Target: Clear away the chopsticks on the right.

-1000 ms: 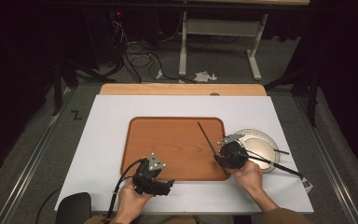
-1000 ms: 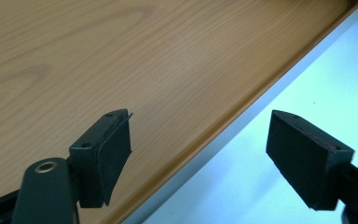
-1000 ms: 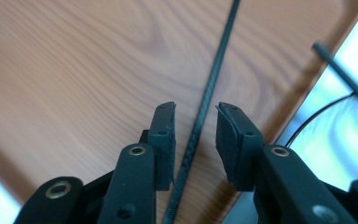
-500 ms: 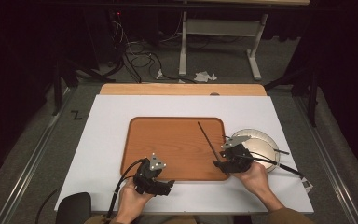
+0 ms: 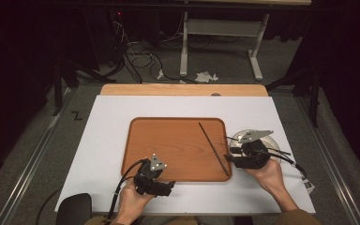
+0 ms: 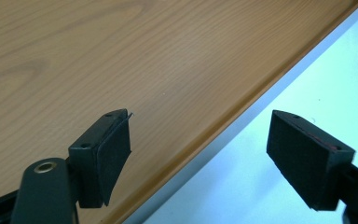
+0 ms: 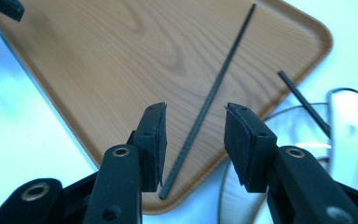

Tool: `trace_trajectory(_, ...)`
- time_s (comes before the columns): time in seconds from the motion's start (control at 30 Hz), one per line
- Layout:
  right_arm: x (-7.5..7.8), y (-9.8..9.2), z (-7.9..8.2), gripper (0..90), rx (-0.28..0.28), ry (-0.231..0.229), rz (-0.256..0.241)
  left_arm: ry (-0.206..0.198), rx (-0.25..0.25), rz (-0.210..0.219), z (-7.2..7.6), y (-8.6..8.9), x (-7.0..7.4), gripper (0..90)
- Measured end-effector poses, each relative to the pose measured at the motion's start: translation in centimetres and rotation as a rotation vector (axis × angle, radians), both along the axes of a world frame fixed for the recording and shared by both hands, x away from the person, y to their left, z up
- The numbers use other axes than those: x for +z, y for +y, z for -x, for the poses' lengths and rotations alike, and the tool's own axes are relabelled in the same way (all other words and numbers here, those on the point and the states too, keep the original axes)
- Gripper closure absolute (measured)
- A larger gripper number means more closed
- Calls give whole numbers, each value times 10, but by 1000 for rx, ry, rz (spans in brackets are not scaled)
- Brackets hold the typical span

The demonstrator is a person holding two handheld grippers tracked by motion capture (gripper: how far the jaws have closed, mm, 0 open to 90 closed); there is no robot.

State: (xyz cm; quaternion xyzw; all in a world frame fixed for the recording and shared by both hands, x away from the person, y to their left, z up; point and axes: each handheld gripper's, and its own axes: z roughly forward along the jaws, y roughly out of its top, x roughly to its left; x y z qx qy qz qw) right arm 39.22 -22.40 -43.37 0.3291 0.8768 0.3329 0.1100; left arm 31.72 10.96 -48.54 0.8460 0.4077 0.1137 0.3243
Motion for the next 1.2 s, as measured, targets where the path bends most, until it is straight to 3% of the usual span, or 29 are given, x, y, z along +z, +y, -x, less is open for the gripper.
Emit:
trace_trajectory(0.2,9,-16,-2,581,-13,-7,-51,3,6,7,-1,1,0,218)
trace_trajectory(0.53,26,-59,-6,604,-98,-9,-104,2,14,6,-1,2,0,218)
trace_trajectory(0.67,31,-73,-8,642,-123,-47,-49,1,15,4,1,4,1,218)
trace_trajectory(0.8,32,-88,-12,676,-163,-54,-8,-2,27,12,1,7,2,218)
trace_trajectory(1.2,19,-136,-22,737,-296,-46,10,10,35,-2,-1,7,-1,218)
